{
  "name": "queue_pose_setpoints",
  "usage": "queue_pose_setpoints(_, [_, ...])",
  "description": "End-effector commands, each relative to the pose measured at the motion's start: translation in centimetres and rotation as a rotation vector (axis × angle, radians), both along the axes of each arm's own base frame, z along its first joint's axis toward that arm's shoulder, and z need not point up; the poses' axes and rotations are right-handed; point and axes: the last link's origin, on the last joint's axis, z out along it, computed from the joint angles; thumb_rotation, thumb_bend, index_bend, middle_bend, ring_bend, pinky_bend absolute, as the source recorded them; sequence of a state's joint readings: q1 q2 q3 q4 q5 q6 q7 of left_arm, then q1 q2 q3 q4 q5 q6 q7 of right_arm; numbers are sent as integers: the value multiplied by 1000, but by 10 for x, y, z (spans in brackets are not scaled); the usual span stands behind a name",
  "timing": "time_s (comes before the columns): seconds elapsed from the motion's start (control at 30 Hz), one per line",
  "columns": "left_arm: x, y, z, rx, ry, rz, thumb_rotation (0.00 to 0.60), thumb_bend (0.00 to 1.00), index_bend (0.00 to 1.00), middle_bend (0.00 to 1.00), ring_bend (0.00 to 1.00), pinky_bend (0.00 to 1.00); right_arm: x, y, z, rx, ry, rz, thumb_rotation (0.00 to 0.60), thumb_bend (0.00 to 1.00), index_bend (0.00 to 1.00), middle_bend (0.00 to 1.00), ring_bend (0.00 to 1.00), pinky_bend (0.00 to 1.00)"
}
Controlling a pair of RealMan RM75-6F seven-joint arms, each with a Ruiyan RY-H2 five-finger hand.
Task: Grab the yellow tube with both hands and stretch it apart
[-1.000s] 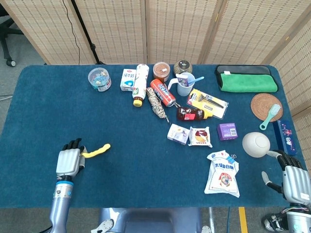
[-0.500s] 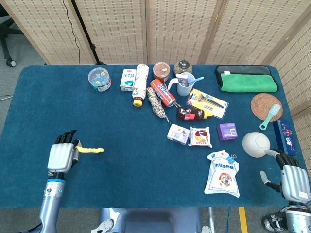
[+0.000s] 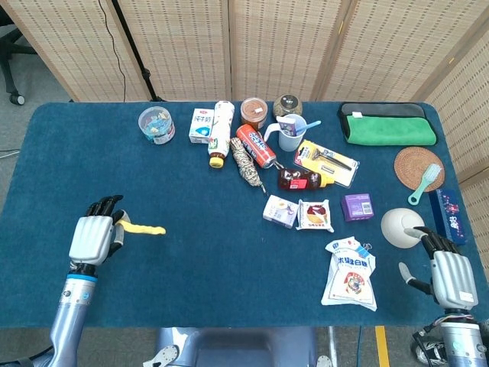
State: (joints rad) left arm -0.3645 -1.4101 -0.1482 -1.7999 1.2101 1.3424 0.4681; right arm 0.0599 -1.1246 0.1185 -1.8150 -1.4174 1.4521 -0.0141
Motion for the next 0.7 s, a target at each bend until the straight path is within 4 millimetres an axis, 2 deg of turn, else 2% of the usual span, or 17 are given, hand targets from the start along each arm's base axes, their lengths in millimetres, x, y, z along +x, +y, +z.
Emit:
queue_pose_setpoints(0.03, [9,6,6,-24,-17,-32,600,644,650,193,142,184,6,-6,0,16,-16,17,600,335,248,211,234,231])
queue_pose_setpoints(0.37, [35,20,13,-89,-33,-141,600,644,654,193,140,182,33,-32,-12,141,-188,91,600,335,282,210,228,220])
queue_pose_setpoints(0.6, [53,28,18,-114,-68,-201,600,644,666,192,138,180,56,-48,-28,270,-346,146,600,335,304,192,190,151])
queue_pose_setpoints(0.7, [61,32,20,-123,-80,-228,600,644,670,192,138,180,65,-54,-34,326,-387,171,600,335,308,172,145,111])
